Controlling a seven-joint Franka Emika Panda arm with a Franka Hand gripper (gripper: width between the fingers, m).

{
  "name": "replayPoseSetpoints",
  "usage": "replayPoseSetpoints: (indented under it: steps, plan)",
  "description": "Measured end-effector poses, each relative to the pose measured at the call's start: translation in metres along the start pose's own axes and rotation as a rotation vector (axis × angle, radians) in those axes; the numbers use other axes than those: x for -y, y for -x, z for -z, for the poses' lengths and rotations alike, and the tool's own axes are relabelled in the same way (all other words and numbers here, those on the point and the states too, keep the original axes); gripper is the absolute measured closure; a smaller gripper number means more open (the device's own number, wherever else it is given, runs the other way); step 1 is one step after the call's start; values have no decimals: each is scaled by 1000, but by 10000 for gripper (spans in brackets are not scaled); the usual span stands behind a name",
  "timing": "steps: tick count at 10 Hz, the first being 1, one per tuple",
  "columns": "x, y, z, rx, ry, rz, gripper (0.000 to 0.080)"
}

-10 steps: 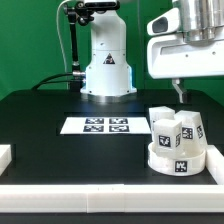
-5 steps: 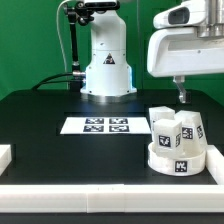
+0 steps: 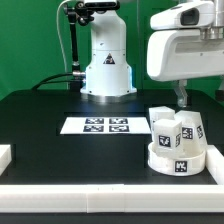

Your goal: Assemble stool

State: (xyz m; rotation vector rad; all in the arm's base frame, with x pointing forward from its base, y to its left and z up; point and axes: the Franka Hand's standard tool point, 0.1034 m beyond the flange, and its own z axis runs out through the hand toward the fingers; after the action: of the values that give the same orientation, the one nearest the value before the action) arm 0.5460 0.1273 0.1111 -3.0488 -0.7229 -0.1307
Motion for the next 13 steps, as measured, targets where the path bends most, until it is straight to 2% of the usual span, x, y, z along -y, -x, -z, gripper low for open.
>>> replayPoseSetpoints:
  steps: [2,5,13]
  plan:
    - [2,-3,-2,14,18,204,150]
    - [-1,3,-9,40,28,424,150]
    - [-5,12,-28,60,39,440,150]
